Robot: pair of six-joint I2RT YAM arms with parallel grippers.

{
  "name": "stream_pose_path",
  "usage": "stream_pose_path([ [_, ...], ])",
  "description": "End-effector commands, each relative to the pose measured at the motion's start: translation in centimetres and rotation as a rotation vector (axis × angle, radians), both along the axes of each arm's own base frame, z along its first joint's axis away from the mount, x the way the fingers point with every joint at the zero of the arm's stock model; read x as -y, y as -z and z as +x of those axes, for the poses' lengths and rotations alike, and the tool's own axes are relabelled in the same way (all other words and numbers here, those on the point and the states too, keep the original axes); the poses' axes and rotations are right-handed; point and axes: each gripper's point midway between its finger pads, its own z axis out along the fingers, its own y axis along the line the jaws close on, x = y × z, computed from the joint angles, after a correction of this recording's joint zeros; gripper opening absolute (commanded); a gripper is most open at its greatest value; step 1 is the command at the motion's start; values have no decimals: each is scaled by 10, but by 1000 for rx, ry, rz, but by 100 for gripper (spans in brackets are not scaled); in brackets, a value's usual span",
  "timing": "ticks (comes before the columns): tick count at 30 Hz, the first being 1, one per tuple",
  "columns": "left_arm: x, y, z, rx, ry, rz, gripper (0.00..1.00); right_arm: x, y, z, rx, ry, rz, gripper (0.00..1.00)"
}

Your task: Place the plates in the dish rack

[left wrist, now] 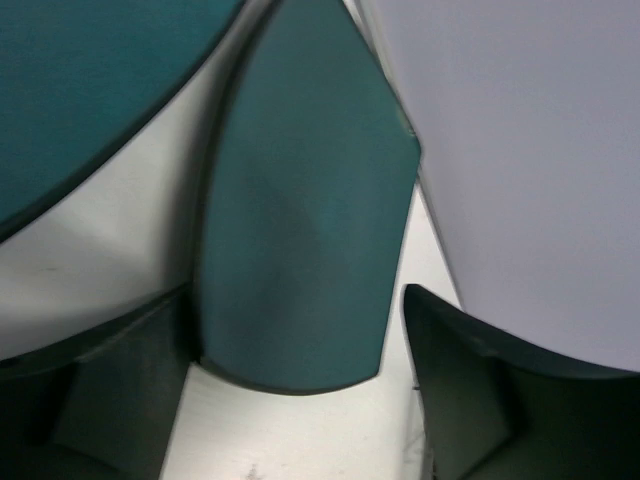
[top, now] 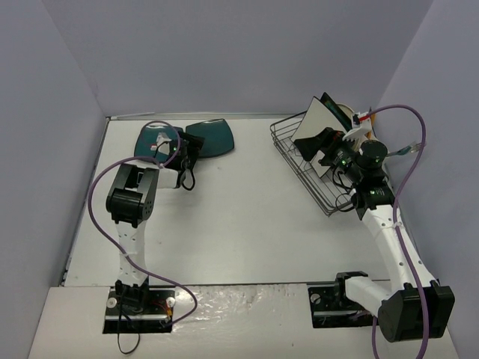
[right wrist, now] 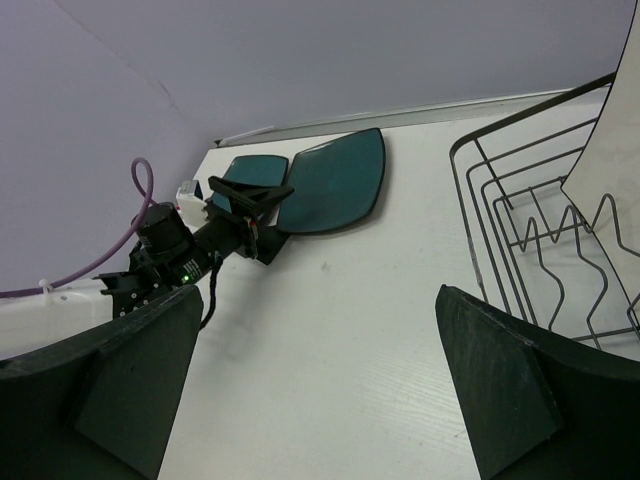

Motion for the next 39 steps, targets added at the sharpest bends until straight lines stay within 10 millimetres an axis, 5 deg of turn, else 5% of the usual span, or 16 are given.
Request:
stream_pose_path([
  [1, -13, 40, -8, -124, -72, 13, 69, -4, -30, 2, 110, -18, 15, 100],
  [7, -11, 46, -4, -138, -80, 7, 45, -7, -22, 4, 95, -30, 25, 100],
  [14, 0, 26, -5, -108, -33, 0, 0, -17, -8, 2, 59, -63, 23, 100],
  [19, 6, -8, -22, -49, -7, -38, 0, -35, 8, -6, -2, -117, 19, 100],
  [23, 10, -48, -48, 4, 25, -41, 0, -72, 28, -23, -73, -170, 88, 100],
  [29, 10, -76, -93, 35, 97, -56, 0, -120, 73, -40, -203, -179, 164, 100],
  [39, 1, -89, -179, 58, 186, -28, 0, -152, 132, -49, -367, -141, 273, 100],
])
